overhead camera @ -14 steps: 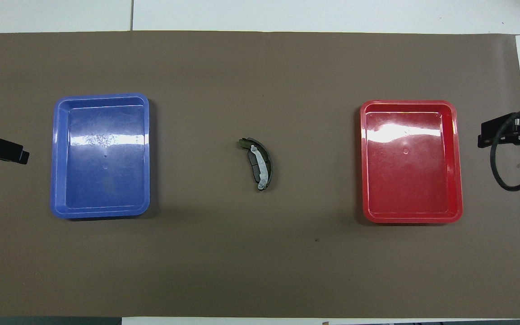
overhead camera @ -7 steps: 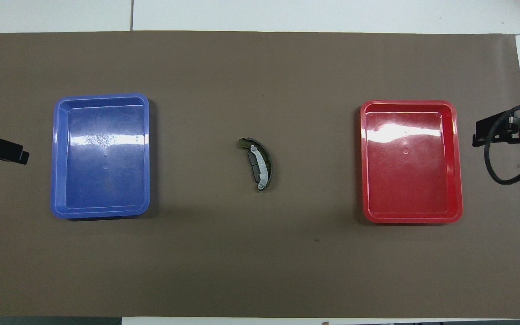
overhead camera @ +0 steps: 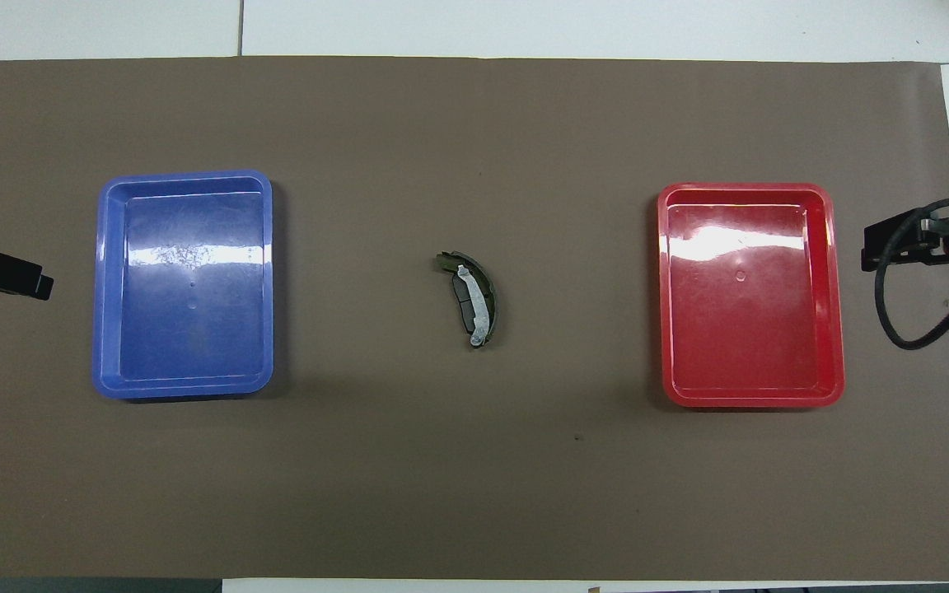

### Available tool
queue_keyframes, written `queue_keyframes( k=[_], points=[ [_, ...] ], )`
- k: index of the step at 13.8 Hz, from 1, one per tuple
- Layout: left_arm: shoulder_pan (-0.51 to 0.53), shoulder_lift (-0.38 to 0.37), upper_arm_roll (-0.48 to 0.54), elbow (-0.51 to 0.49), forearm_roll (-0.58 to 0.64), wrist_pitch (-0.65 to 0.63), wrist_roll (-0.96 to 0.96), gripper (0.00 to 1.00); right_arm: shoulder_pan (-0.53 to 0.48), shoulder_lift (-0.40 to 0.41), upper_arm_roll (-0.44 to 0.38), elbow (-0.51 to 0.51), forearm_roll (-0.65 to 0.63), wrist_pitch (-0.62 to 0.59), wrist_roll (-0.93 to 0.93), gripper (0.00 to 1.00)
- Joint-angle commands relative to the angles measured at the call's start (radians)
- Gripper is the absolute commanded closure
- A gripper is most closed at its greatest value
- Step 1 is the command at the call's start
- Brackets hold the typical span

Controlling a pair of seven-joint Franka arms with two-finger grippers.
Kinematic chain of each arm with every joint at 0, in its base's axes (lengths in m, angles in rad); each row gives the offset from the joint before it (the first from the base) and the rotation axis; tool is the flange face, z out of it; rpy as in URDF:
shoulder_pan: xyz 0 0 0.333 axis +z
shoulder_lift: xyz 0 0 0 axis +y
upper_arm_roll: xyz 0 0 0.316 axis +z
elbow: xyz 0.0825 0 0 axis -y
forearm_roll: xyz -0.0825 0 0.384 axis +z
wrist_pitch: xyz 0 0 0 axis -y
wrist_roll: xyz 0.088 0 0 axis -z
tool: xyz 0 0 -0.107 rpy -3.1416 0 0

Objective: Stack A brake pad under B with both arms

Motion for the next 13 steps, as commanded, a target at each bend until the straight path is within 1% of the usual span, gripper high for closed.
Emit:
queue_keyframes(
  k=[1,4,13],
  points=[
    [0.006,-0.013,0.001,-0.01,-0.014,-0.009,0.013,0.0,-0.006,0.007,0.008,0.014,-0.008,-0.018,-0.022,0.0],
    [0.006,-0.013,0.001,-0.012,-0.014,-0.009,0.013,0.0,-0.007,0.005,0.007,0.013,0.022,-0.021,-0.022,0.0],
    [0.006,-0.013,0.001,-0.01,-0.014,-0.009,0.013,0.0,-0.007,0.007,0.007,0.013,0.024,-0.015,-0.022,0.0]
  ],
)
